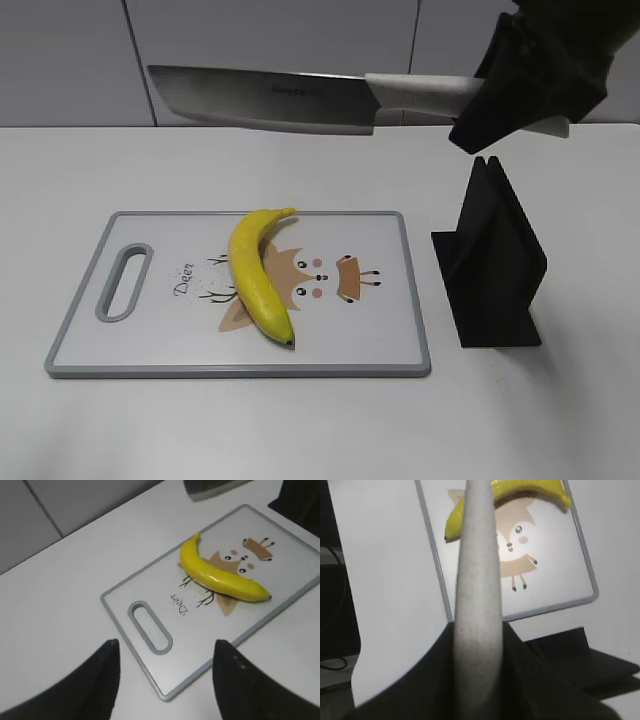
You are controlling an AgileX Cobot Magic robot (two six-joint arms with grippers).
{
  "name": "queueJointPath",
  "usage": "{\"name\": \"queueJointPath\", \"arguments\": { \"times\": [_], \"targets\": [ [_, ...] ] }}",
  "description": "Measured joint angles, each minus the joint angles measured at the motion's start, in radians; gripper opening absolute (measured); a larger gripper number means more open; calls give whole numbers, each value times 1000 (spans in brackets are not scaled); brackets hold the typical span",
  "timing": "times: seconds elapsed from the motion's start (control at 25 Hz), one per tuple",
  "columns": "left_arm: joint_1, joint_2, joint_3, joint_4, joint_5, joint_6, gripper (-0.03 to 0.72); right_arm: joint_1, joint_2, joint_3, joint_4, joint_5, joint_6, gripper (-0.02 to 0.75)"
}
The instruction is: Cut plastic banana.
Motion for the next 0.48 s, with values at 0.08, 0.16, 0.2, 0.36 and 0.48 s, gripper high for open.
{"name": "queueJointPath", "arguments": {
  "times": [0.08,0.16,0.2,0.36,0.48],
  "targets": [
    [0,117,-72,-56,16,121,573,0,19,0,23,0,-68,180],
    [-1,225,-154,-105,41,226,573,0,45,0,34,0,-110,180],
    [-1,280,-188,-129,51,277,573,0,57,0,34,0,-126,180],
    [-1,473,-327,-214,116,477,573,0,119,-7,36,0,-209,180],
    [-12,590,-396,-243,156,589,567,0,165,-40,35,0,-235,180]
  ]
}}
